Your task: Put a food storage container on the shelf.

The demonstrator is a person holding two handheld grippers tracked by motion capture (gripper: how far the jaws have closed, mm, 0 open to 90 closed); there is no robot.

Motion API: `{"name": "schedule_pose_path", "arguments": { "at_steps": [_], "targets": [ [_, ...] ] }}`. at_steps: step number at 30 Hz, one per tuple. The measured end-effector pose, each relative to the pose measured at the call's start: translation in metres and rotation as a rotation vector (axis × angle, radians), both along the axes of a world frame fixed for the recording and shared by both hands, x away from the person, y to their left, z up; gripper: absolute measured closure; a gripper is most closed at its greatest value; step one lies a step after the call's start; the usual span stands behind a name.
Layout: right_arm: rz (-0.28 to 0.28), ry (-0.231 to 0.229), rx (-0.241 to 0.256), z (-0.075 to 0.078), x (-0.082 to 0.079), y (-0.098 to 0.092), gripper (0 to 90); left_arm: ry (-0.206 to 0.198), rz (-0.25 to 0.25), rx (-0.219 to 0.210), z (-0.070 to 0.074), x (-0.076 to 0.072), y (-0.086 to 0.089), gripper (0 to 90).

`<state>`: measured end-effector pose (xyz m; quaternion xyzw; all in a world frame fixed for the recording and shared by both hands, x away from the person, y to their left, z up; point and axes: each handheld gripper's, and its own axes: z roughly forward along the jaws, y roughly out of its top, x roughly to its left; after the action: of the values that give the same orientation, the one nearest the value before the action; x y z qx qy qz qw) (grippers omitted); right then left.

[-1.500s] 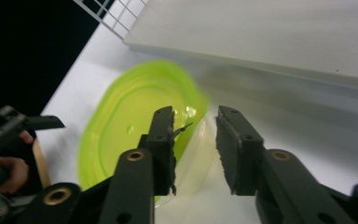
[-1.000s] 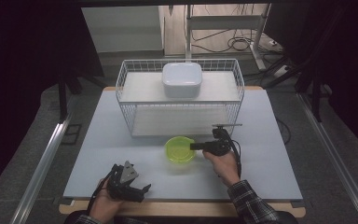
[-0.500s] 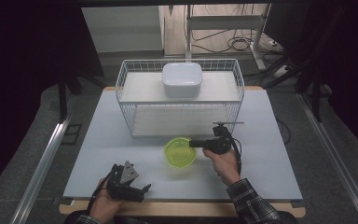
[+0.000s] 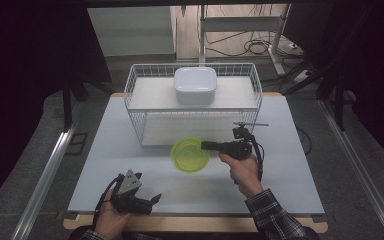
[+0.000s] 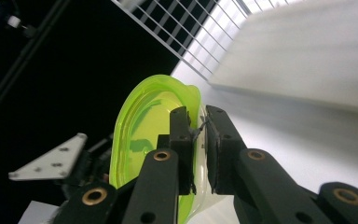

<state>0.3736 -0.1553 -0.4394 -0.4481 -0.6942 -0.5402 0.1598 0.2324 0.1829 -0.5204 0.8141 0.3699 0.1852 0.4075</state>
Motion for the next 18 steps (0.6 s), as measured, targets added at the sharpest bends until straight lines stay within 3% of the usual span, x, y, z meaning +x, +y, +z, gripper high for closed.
{"name": "schedule_pose_path", "arguments": {
  "at_steps": [7, 18],
  "targets": [
    [-0.003, -0.042, 0.012, 0.035, 0.000, -0.002, 82.4, -0.002, -0.018, -0.066, 0.002, 0.000, 0.003, 0.2],
    [-0.018, -0.110, 0.031, 0.109, 0.009, -0.005, 82.4, -0.007, -0.023, -0.053, 0.000, 0.001, 0.002, 0.0]
  ]
}}
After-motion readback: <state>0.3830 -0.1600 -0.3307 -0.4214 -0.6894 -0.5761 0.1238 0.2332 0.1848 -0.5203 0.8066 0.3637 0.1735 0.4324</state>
